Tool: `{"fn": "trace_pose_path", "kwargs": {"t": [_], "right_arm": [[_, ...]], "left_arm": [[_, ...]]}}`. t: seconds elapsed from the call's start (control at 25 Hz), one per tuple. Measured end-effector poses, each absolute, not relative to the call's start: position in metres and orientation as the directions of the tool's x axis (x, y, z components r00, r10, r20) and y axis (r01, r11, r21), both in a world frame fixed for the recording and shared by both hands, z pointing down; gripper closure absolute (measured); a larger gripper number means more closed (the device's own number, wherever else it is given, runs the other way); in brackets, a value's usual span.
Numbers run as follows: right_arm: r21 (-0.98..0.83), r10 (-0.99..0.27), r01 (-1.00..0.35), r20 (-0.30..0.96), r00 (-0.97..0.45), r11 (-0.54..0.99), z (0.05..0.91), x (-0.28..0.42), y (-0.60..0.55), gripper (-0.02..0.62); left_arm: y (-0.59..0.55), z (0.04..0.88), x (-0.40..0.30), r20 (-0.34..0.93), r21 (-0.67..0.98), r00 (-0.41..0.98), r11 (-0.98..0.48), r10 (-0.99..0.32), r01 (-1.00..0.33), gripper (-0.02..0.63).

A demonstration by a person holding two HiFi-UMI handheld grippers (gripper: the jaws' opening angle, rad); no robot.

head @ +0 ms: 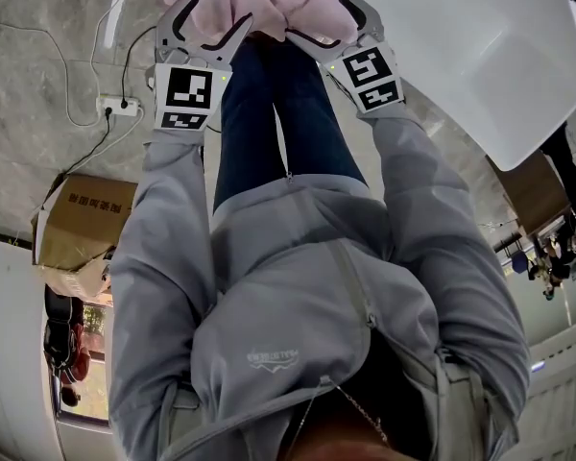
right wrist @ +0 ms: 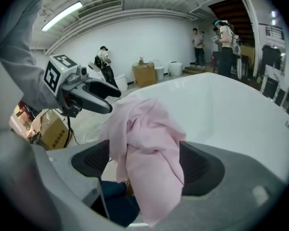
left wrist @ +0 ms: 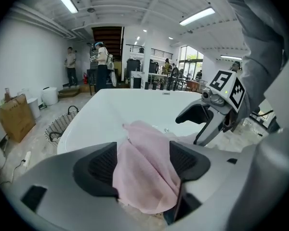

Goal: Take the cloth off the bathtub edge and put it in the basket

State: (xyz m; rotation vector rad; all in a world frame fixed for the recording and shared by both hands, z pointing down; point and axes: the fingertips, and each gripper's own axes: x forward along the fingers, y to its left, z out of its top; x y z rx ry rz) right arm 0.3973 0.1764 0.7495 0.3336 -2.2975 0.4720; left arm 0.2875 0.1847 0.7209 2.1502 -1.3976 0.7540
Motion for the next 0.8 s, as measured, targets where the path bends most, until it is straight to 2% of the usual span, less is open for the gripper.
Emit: {"fn": "trace_pose_path", "kwargs": {"t": [0.24,0.36,0.56,0.8], "right_arm": [[-0.193,-0.051,-0.346,0.809,-0.586,0.918,0.778,0.416,0.178,0.136],[-0.189,-0.016,-0.315,0.837,-0.548,0.93,0.791,0.422,0.174,0.132],[-0.252,0.09,-0.257,0.853,-0.514,0.933,0.811,0.424,0.174,0.124],[-0.378,0.2,-0.273,0.837,-0.509,0.885,0.837,0.422,0.18,0.109]], "left_arm": [[0.191,0.738,0.28,0.735,-0.069,0.265,-0.457,-0.624,-0.887,0.202],[0.192,0.751,0.282,0.768,-0.066,0.279,-0.505,-0.576,-0.861,0.173],[0.19,0.766,0.279,0.808,-0.057,0.284,-0.547,-0.517,-0.835,0.164],[0.19,0.789,0.282,0.865,-0.024,0.276,-0.584,-0.42,-0.812,0.16]]}}
